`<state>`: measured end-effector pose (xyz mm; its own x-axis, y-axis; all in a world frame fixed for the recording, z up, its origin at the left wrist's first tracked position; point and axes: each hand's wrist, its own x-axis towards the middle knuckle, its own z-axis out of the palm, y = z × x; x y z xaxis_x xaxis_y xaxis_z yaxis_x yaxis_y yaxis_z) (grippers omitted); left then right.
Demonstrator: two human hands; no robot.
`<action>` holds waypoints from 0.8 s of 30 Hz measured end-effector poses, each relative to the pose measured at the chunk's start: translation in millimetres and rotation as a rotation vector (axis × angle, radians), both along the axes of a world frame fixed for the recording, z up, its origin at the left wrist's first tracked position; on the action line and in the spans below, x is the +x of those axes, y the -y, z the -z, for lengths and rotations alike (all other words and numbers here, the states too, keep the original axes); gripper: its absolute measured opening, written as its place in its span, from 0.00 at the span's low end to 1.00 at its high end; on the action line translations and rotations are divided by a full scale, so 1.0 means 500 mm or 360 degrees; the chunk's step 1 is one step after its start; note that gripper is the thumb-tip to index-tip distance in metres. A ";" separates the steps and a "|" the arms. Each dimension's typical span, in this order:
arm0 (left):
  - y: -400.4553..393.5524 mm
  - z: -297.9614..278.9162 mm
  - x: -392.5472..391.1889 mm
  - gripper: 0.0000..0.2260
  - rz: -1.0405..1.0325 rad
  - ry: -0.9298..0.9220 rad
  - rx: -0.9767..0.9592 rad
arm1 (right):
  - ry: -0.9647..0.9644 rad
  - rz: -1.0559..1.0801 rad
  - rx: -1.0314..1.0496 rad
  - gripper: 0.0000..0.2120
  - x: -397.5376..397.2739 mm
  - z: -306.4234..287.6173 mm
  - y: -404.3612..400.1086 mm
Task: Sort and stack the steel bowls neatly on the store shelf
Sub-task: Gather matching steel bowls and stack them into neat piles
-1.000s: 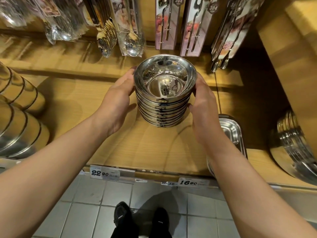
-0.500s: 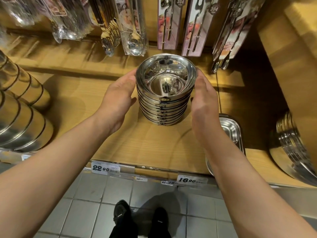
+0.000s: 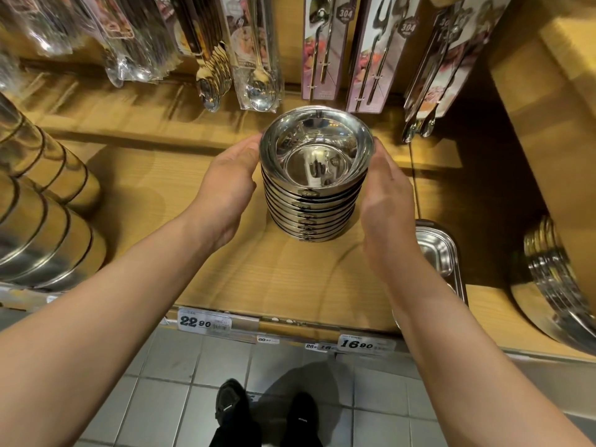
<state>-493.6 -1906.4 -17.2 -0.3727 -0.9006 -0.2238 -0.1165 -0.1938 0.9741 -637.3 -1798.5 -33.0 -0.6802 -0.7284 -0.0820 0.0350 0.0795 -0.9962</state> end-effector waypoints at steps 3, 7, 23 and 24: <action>0.006 -0.004 -0.003 0.16 0.0031 -0.0009 -0.0058 | 0.0001 0.0039 0.0012 0.22 0.005 -0.006 -0.002; 0.020 -0.009 0.001 0.14 0.0070 0.0036 -0.0087 | -0.0013 0.0062 0.0031 0.22 0.014 -0.010 0.003; 0.026 0.007 0.000 0.16 0.0144 -0.0002 -0.0031 | 0.0021 0.0222 0.0050 0.21 0.033 -0.002 0.005; 0.024 0.007 -0.001 0.17 0.0134 -0.0019 -0.0033 | 0.0022 0.0228 0.0049 0.21 0.032 -0.002 0.007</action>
<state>-494.2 -1918.4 -20.8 -0.4496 -0.8704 -0.2006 -0.1201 -0.1636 0.9792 -621.4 -1801.9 -32.0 -0.7758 -0.6208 -0.1128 0.0619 0.1030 -0.9928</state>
